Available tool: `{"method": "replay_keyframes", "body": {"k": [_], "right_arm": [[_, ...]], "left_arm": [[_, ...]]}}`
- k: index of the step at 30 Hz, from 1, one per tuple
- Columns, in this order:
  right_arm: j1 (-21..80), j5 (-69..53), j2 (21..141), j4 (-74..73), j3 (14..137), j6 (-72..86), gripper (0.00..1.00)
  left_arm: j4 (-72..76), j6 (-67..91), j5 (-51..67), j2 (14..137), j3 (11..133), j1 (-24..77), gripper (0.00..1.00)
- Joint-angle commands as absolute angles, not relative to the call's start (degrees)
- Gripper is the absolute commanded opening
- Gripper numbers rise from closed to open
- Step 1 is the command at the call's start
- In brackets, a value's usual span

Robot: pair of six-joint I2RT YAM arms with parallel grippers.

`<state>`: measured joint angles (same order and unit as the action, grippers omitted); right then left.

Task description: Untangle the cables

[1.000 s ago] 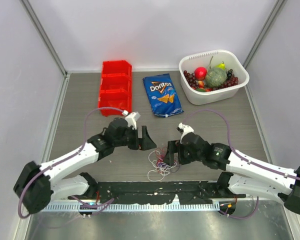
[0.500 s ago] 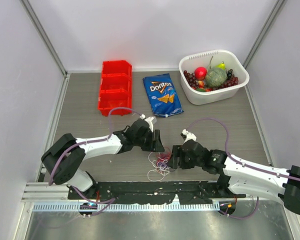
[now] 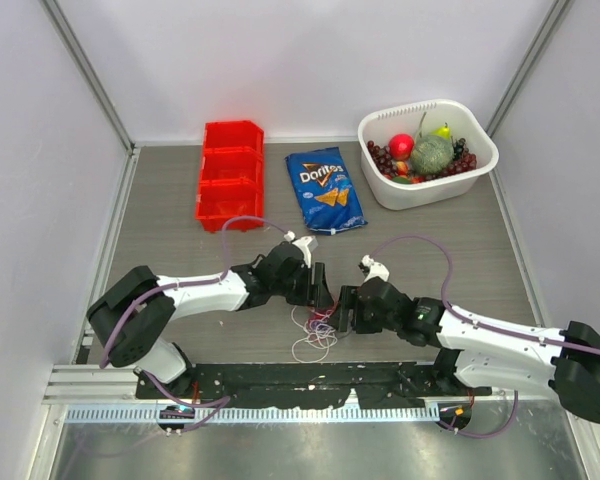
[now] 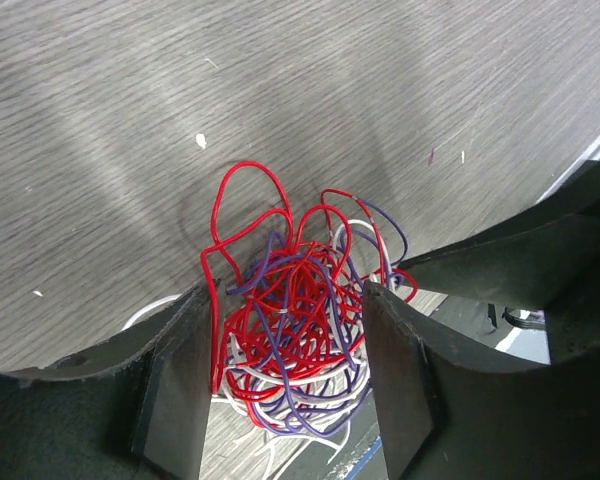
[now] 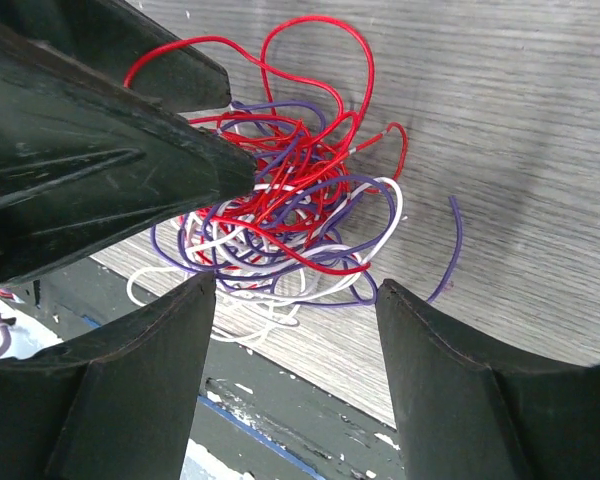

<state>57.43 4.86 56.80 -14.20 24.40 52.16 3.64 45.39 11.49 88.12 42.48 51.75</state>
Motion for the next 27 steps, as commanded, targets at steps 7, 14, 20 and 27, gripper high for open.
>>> {"method": "replay_keyframes", "body": {"k": [7, 14, 20, 27], "right_arm": [[57.83, 10.37, 50.19, -14.15, 23.73, 54.05, 0.70], [57.83, 10.20, 49.57, -13.89, 22.68, 54.40, 0.70], [57.92, 8.18, 51.15, -10.99, 21.01, 55.02, 0.70], [57.83, 11.15, 53.96, -9.32, 20.30, 55.90, 0.58]], "left_arm": [[4.57, 44.38, 8.35, 83.85, 40.87, 51.86, 0.62], [4.75, 44.47, 8.61, 84.55, 40.96, 51.86, 0.58], [3.78, 44.56, 9.40, 86.22, 42.80, 51.94, 0.15], [0.53, 43.24, 6.77, 78.34, 43.59, 52.21, 0.00]]}}
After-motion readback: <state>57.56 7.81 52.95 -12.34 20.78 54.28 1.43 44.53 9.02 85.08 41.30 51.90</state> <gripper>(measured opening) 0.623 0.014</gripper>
